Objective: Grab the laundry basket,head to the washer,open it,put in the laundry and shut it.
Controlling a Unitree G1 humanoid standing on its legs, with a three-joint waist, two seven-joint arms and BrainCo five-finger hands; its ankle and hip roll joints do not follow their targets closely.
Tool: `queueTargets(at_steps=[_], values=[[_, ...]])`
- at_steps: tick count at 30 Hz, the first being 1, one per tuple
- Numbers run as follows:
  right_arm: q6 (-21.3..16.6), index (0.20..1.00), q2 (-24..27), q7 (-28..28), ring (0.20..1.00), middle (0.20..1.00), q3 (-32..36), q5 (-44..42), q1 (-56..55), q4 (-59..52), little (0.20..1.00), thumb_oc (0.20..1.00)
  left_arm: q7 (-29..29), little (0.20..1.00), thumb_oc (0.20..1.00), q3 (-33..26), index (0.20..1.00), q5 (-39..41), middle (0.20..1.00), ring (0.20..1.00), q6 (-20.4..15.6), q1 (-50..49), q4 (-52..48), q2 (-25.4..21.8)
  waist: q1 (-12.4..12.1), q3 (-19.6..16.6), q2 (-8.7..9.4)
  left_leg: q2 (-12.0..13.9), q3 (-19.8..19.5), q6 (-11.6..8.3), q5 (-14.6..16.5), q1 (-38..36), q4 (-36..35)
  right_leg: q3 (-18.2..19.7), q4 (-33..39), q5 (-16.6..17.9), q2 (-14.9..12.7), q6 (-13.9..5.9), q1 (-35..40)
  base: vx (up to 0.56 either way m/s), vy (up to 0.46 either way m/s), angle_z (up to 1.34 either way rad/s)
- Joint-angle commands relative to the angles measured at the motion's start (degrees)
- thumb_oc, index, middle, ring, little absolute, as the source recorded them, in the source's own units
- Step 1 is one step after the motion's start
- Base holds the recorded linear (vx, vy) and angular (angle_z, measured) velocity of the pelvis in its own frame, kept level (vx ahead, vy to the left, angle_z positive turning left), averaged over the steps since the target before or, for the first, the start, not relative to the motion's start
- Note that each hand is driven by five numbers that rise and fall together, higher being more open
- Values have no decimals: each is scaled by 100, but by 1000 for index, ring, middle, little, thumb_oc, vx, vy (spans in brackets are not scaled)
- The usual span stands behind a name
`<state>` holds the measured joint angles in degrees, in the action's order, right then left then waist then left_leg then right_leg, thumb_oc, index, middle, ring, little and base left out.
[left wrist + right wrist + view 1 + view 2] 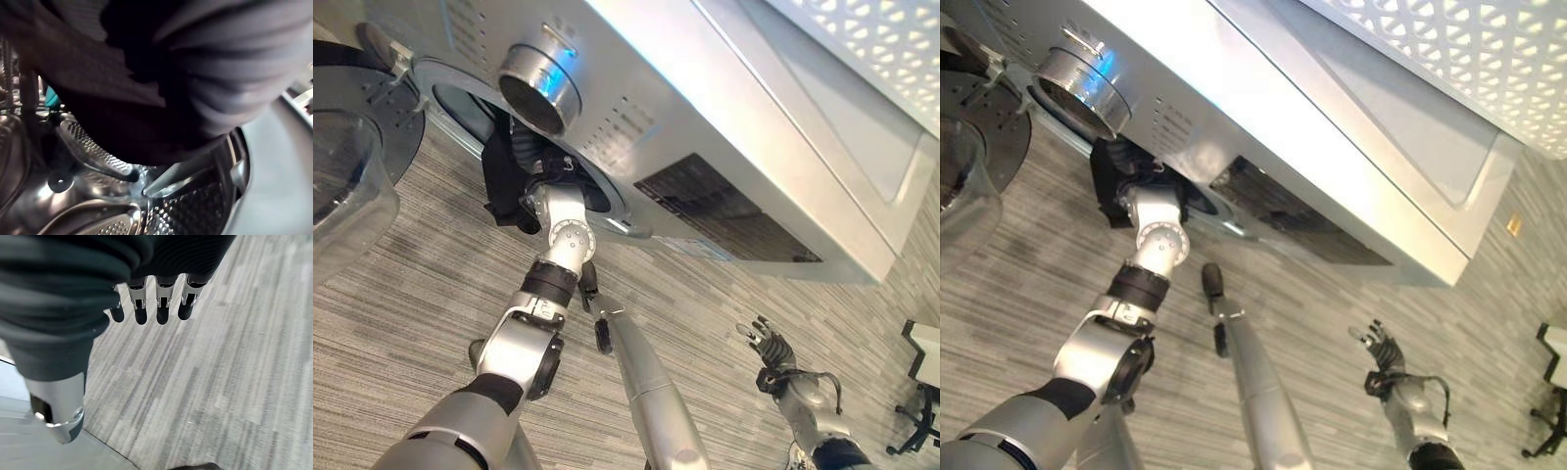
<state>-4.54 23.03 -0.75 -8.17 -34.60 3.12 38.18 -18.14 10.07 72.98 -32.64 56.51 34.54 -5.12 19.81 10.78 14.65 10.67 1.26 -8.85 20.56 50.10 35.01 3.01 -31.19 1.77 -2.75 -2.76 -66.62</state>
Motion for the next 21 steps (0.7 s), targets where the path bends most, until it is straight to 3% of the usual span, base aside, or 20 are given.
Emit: queueTargets(at_steps=[1, 21], values=[[-124, 1000, 615, -53, 1000, 1000, -38, 59, 35, -206, 1000, 1000, 767, 200, 200, 1259, 200, -1057, 200, 200, 194, 2200, -1268, 1249, 309, 105, -596, 665, -161, -15, -489, -805, 57, 135, -190, -801, 338, -443, 307, -10, -34, 1], [-470, 1000, 180, -186, 1000, 1000, -215, -241, 309, -577, 1000, 1000, 625, 200, 200, 1032, 200, -979, 200, 200, 218, 803, -1734, 1278, -11, 244, -413, 654, -675, 41, -201, 359, 761, -249, -681, -984, 204, -384, -282, -11, -21, 7]])
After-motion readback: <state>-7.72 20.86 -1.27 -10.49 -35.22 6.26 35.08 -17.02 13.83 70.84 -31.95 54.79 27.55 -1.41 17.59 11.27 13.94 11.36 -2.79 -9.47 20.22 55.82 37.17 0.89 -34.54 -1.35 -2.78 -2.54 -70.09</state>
